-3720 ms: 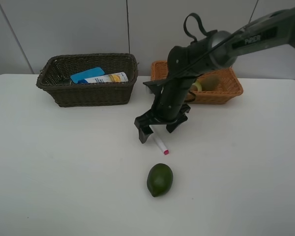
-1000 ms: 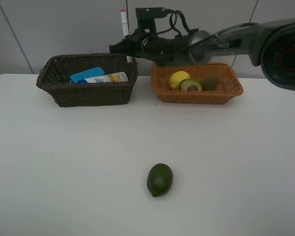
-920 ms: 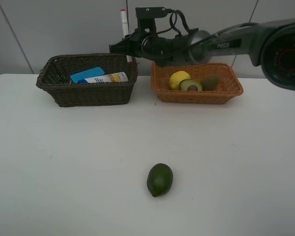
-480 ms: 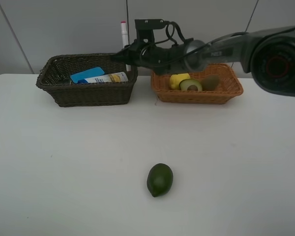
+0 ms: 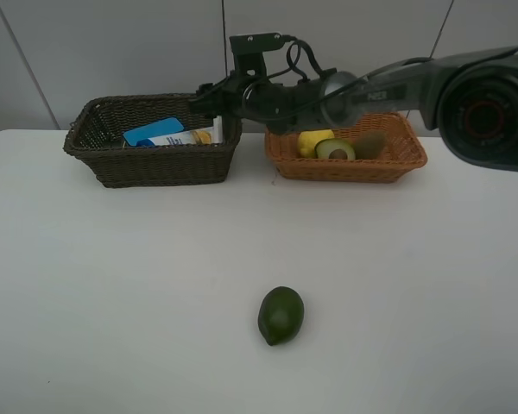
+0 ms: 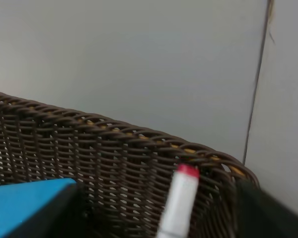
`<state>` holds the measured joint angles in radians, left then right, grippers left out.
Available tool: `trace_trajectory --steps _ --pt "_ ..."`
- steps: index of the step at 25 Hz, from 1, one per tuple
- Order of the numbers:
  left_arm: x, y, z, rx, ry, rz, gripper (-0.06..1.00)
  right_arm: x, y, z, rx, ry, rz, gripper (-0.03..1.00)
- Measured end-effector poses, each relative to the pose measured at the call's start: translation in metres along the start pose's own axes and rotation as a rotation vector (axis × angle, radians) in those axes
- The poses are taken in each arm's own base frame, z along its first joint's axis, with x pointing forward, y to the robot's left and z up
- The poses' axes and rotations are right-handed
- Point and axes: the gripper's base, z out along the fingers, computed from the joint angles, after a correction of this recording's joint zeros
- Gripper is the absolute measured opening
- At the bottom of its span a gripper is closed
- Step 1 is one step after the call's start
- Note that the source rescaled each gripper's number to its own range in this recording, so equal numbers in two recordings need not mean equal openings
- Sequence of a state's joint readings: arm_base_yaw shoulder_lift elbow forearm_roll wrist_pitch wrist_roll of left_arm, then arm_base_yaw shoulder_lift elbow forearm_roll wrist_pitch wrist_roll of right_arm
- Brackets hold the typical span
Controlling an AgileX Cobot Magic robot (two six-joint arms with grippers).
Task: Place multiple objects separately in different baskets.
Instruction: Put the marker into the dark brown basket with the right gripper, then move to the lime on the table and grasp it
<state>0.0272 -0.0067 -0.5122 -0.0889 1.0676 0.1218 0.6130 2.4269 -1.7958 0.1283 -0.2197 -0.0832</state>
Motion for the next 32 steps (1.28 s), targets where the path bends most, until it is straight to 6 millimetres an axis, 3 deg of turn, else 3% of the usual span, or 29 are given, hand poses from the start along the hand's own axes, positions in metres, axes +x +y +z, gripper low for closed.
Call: trace_trajectory --steps 3,8,12,16,21,27,32 --pt "0.0 0.0 0.0 0.0 0.0 0.0 1.0 -0.002 0.0 -0.001 -0.001 0.008 0.0 0.96" --pt "0.0 0.0 0.0 0.0 0.0 0.0 1.0 -0.032 0.002 -0.02 -0.018 0.08 0.002 0.99" --pt "0.0 0.0 0.0 0.0 0.0 0.0 1.0 -0.073 0.002 -0.062 -0.046 0.274 0.002 0.99" --pt "0.0 0.0 0.0 0.0 0.0 0.0 1.0 -0.093 0.0 -0.113 -0.073 0.576 -0.01 0.99" --pt "0.0 0.0 0.0 0.0 0.0 0.0 1.0 -0.091 0.0 -0.159 -0.095 0.93 -0.032 0.99" --pt "0.0 0.0 0.0 0.0 0.0 0.0 1.0 -0.093 0.001 -0.186 -0.073 0.986 0.04 1.0" --pt "0.0 0.0 0.0 0.0 0.0 0.0 1.0 -0.074 0.002 -0.217 -0.003 1.072 0.185 1.0"
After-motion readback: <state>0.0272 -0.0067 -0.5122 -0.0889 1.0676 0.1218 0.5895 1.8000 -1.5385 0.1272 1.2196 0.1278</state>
